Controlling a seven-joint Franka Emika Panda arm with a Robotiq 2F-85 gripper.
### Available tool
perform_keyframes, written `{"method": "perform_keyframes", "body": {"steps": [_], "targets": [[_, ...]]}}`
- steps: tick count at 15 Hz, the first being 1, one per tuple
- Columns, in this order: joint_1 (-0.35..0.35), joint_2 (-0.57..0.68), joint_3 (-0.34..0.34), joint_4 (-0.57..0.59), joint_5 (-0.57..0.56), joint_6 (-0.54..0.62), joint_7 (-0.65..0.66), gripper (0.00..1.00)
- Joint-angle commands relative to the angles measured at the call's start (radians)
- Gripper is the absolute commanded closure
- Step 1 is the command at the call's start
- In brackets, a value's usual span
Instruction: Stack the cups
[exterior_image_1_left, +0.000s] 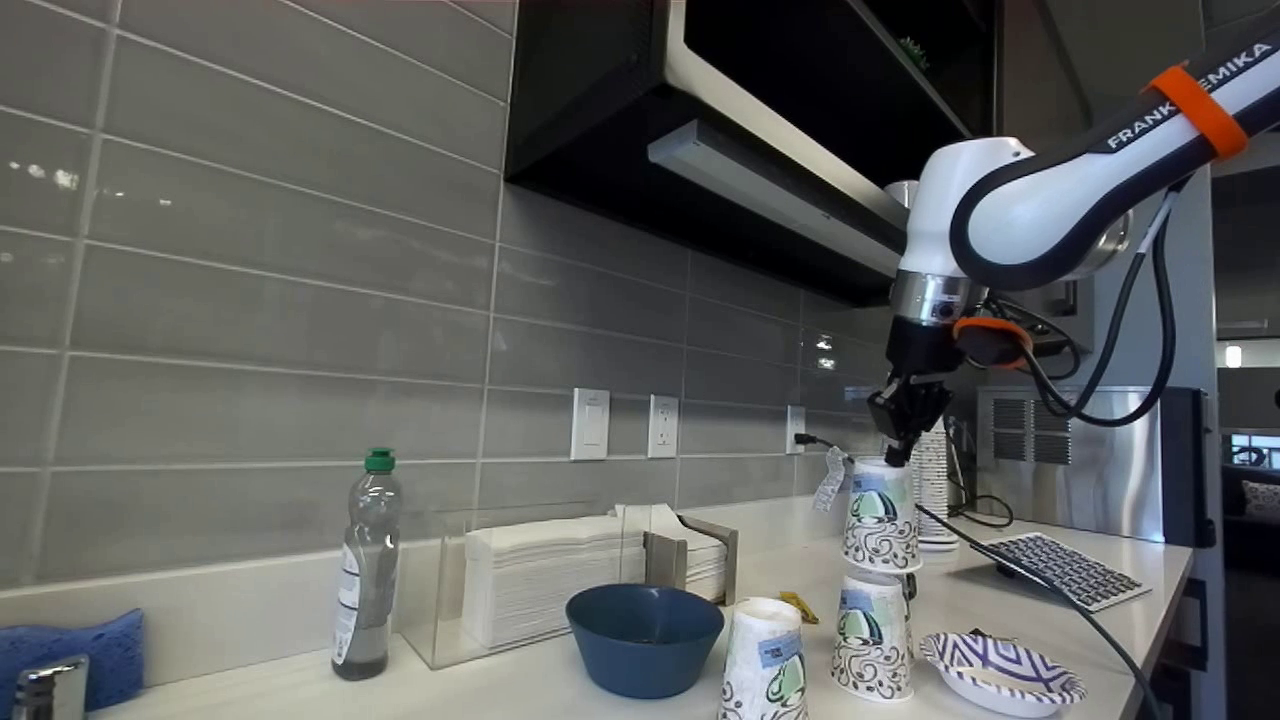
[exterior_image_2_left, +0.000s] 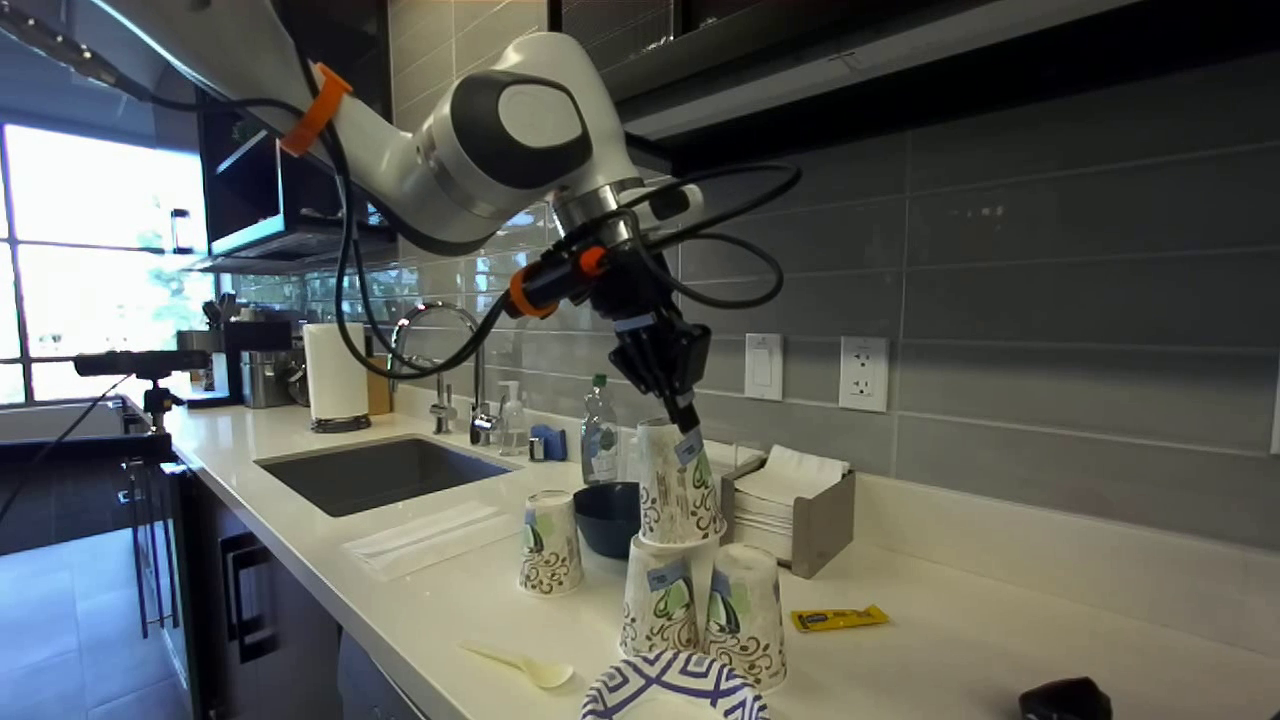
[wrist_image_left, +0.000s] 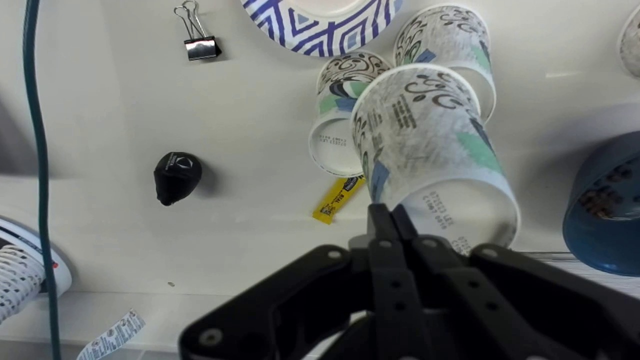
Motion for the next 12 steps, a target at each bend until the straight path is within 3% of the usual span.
{"method": "perform_keyframes", "body": {"steps": [1, 12], "targets": [[0.006, 0.032, -0.021, 0.036, 0.019, 0.005, -0.034, 0.99], [0.013, 0.097, -0.045, 0.079, 0.047, 0.017, -0.059, 0.99]]}}
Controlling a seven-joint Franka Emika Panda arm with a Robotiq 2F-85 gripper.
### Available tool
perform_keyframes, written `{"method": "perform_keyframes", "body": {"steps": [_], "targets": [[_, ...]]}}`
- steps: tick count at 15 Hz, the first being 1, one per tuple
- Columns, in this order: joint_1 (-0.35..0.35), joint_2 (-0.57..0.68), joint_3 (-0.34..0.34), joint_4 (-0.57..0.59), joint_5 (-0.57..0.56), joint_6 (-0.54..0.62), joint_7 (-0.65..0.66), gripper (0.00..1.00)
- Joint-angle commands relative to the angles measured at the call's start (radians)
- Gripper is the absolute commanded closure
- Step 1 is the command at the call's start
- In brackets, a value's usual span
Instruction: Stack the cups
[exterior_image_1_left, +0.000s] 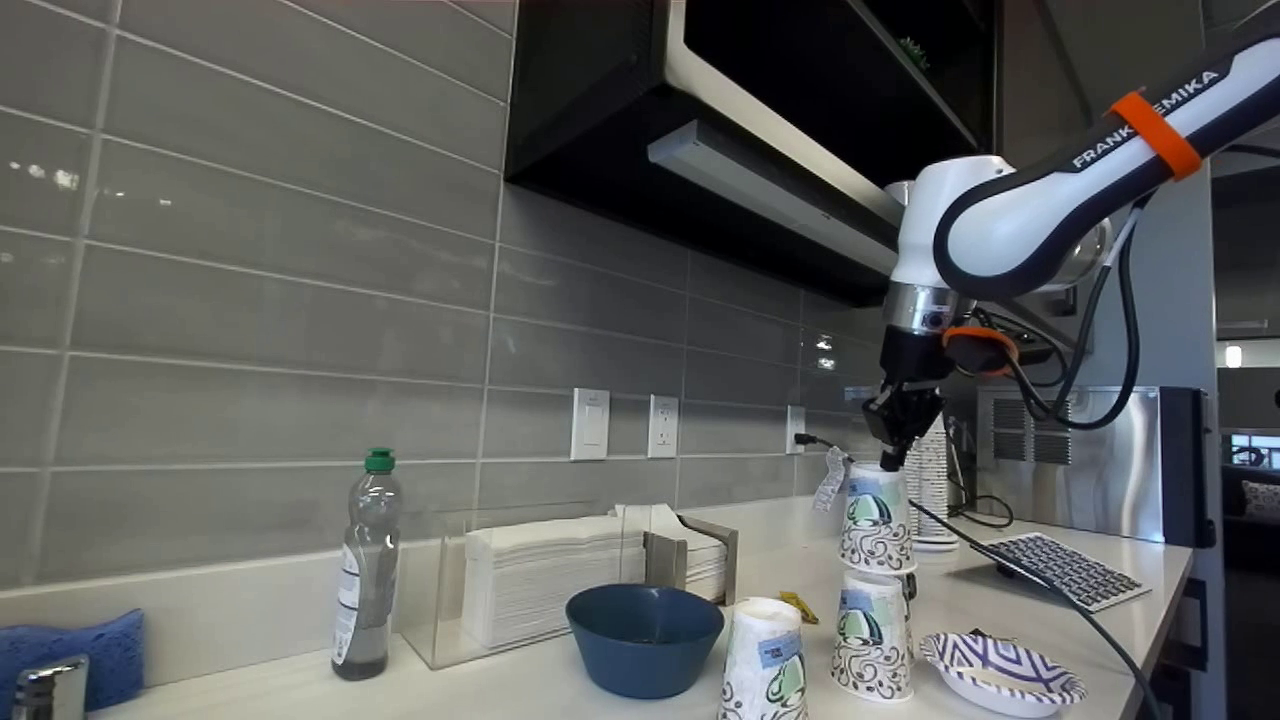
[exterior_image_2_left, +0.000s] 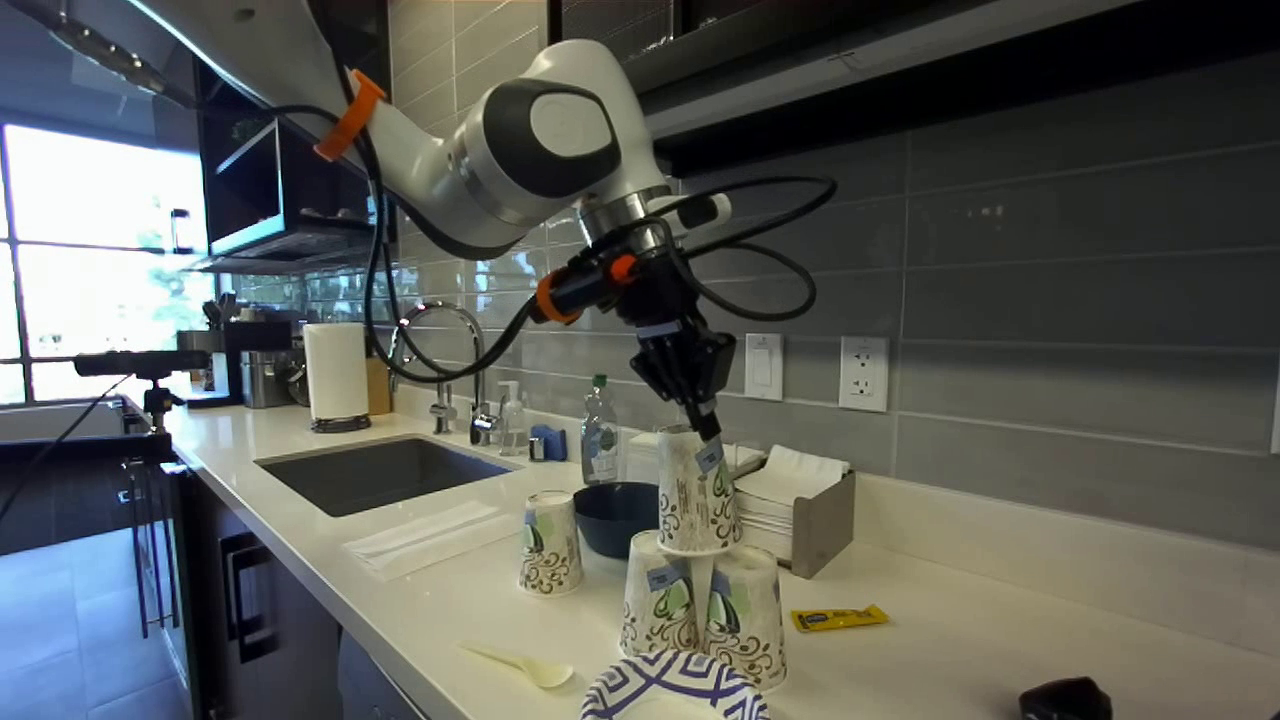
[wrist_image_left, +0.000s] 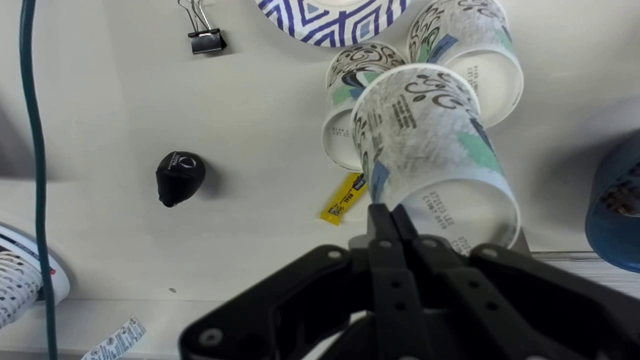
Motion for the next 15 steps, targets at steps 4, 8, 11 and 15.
{"method": "perform_keyframes", "body": {"steps": [4, 8, 11, 15], "targets": [[0.012, 0.044, -0.021, 0.035, 0.052, 0.022, -0.043, 0.65], [0.000, 0.028, -0.009, 0.029, 0.011, 0.019, -0.014, 0.38], [-0.014, -0.004, 0.015, 0.021, -0.061, -0.013, 0.026, 0.18], [-0.013, -0.069, 0.070, 0.002, -0.165, -0.078, 0.121, 0.00]]}}
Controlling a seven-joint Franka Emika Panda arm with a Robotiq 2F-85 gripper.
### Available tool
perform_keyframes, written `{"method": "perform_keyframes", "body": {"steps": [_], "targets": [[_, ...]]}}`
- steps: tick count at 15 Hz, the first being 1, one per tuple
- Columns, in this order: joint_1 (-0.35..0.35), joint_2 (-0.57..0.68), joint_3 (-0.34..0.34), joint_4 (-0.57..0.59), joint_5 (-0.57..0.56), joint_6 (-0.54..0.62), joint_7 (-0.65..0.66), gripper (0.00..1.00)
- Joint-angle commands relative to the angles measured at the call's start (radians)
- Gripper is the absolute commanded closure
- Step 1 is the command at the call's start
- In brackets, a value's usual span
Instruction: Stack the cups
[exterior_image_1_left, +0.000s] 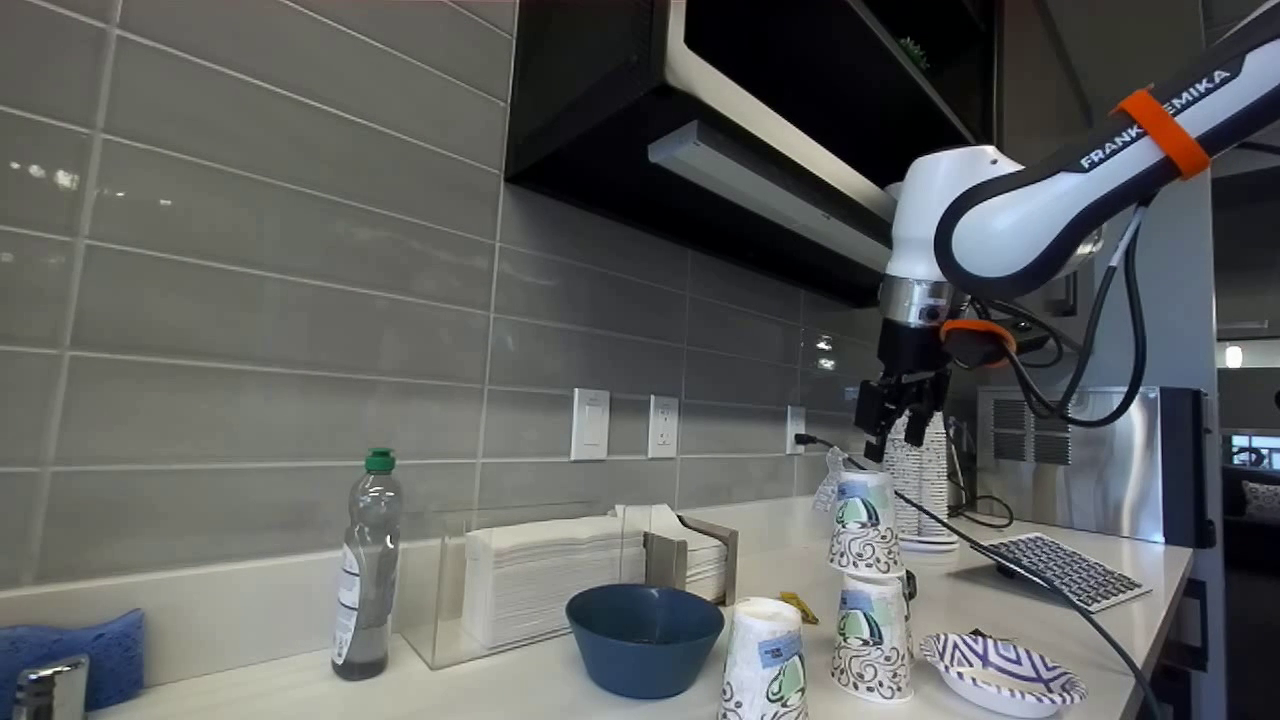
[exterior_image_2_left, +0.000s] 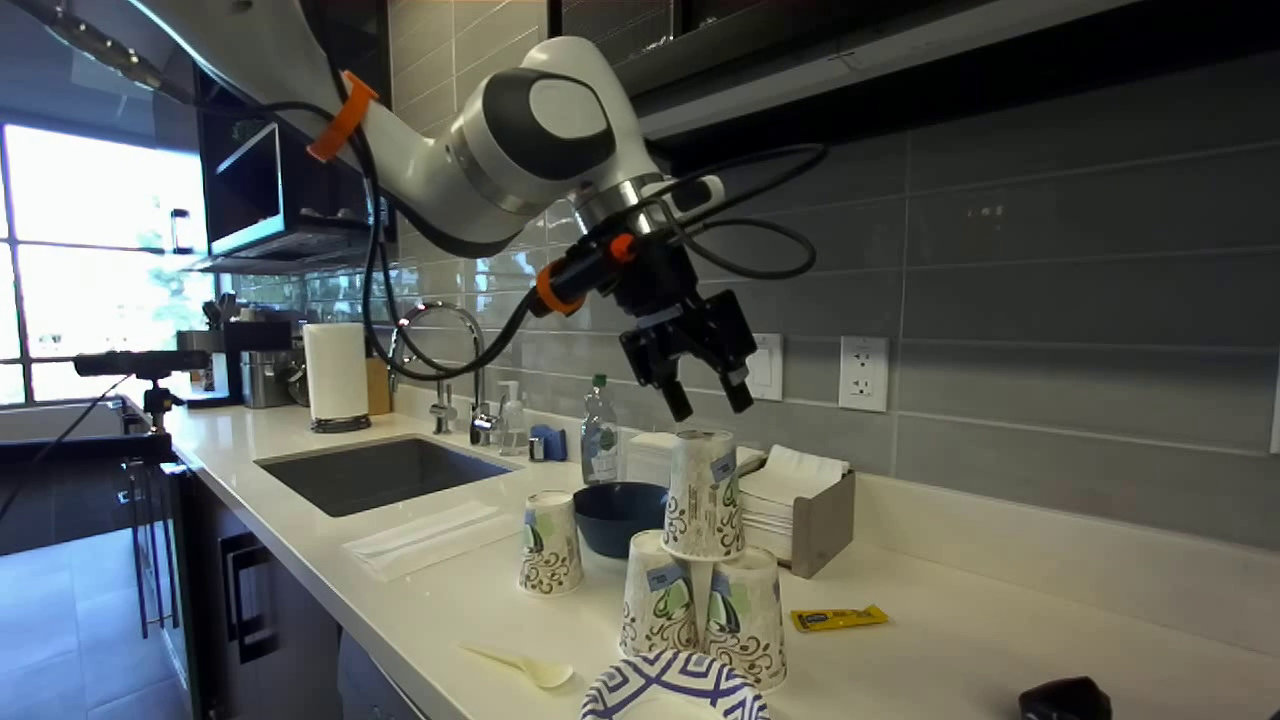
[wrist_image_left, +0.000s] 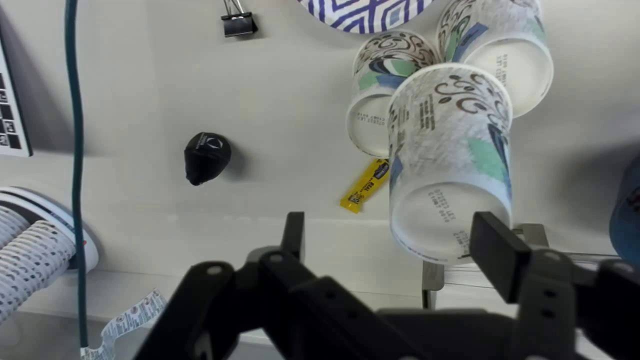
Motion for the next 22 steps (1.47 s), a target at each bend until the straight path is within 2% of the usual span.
{"method": "perform_keyframes", "body": {"steps": [1, 3, 7, 8, 11, 18, 19, 22], "targets": [[-0.004, -0.080, 0.065, -0.019, -0.083, -0.073, 0.102, 0.00], [0.004, -0.112, 0.107, -0.024, -0.111, -0.115, 0.148, 0.00], [0.057, -0.126, 0.165, -0.013, -0.067, -0.216, 0.148, 0.00], [0.049, -0.111, 0.137, -0.006, -0.069, -0.175, 0.130, 0.00], [0.067, -0.114, 0.159, -0.007, -0.070, -0.204, 0.145, 0.00], [0.066, -0.114, 0.157, -0.009, -0.069, -0.204, 0.145, 0.00], [0.071, -0.104, 0.160, -0.004, -0.060, -0.202, 0.147, 0.00], [0.130, -0.081, 0.130, 0.001, 0.071, -0.119, 0.093, 0.00]]}}
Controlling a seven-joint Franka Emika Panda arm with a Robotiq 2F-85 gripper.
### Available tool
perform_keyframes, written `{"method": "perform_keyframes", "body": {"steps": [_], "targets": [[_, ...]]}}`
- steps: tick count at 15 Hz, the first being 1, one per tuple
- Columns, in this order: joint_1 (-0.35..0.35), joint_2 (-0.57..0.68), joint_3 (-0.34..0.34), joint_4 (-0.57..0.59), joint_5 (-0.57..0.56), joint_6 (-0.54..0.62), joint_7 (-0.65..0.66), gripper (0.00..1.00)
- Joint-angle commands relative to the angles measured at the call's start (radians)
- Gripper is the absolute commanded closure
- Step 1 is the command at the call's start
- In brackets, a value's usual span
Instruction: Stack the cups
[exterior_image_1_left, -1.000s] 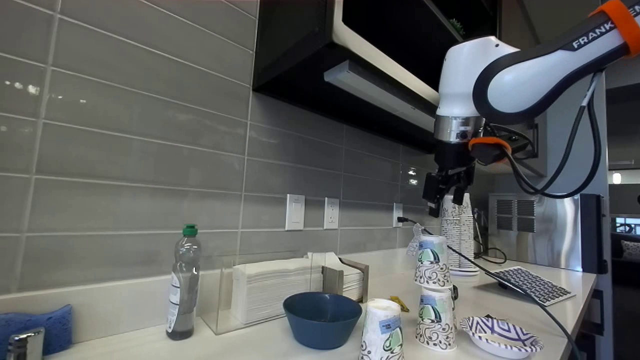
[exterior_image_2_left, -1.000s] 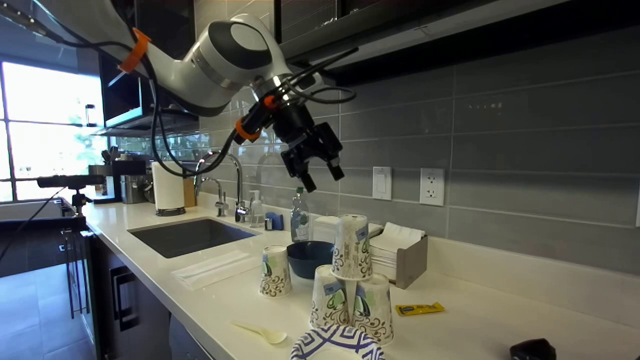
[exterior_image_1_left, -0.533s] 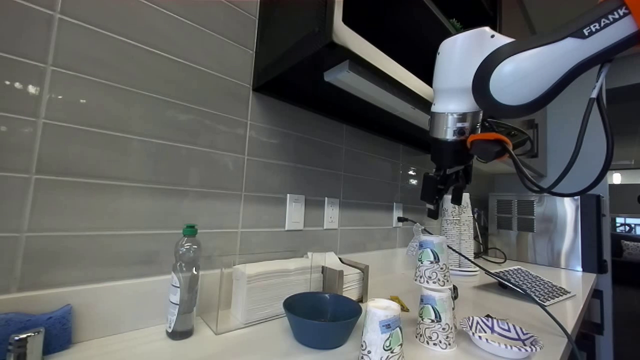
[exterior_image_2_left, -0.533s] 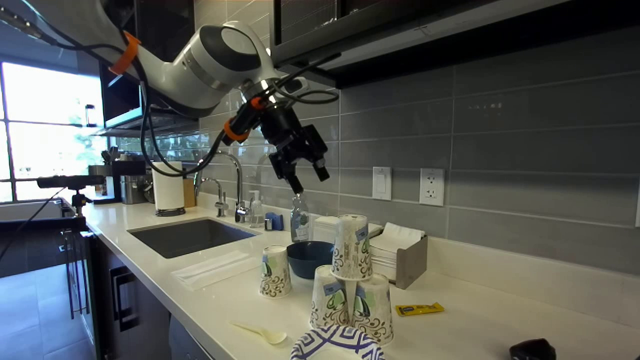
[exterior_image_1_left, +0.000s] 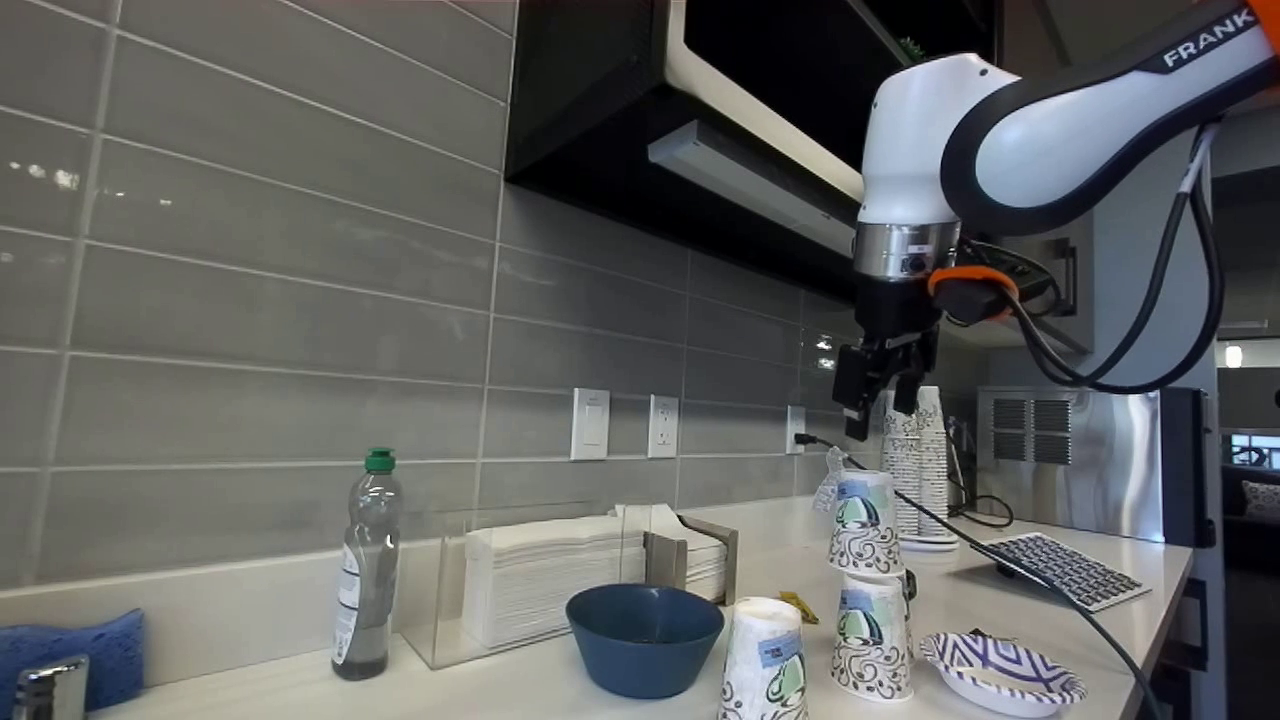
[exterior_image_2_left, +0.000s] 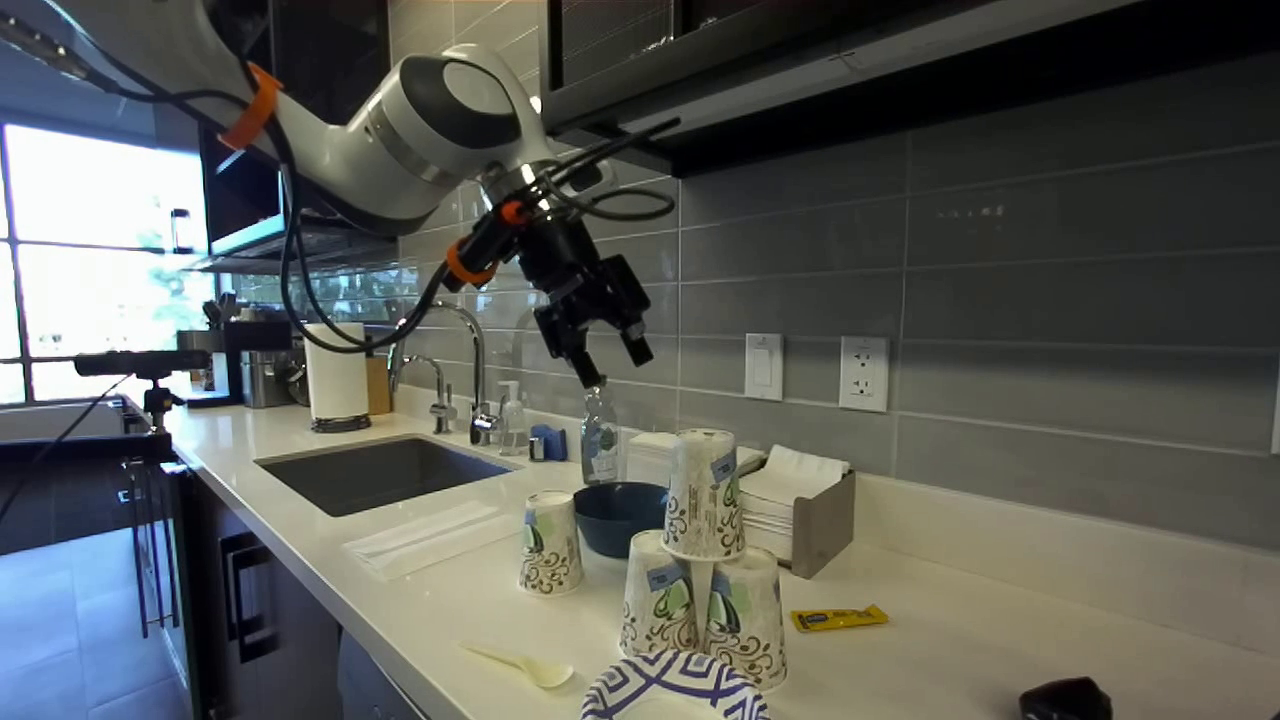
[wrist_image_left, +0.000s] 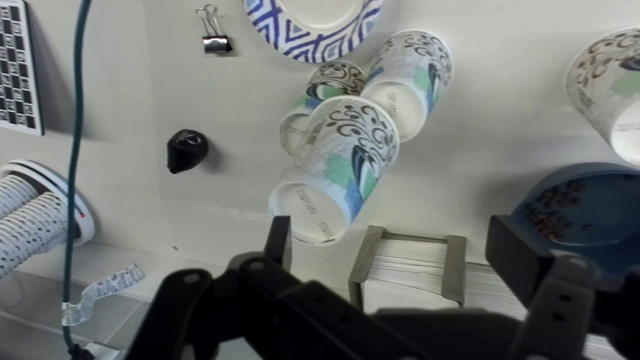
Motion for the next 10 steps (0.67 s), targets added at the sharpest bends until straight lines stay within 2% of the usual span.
{"method": "perform_keyframes", "body": {"steps": [1, 3, 4, 5, 10], "targets": [[0.076, 0.039, -0.043, 0.012, 0.158, 0.087, -0.068, 0.00], [0.117, 0.068, -0.063, 0.014, 0.272, 0.117, -0.136, 0.00], [0.127, 0.093, -0.065, 0.024, 0.307, 0.093, -0.164, 0.00], [0.093, 0.047, -0.036, 0.002, 0.235, 0.090, -0.103, 0.00], [0.112, 0.087, -0.048, 0.009, 0.277, 0.091, -0.136, 0.00]]}}
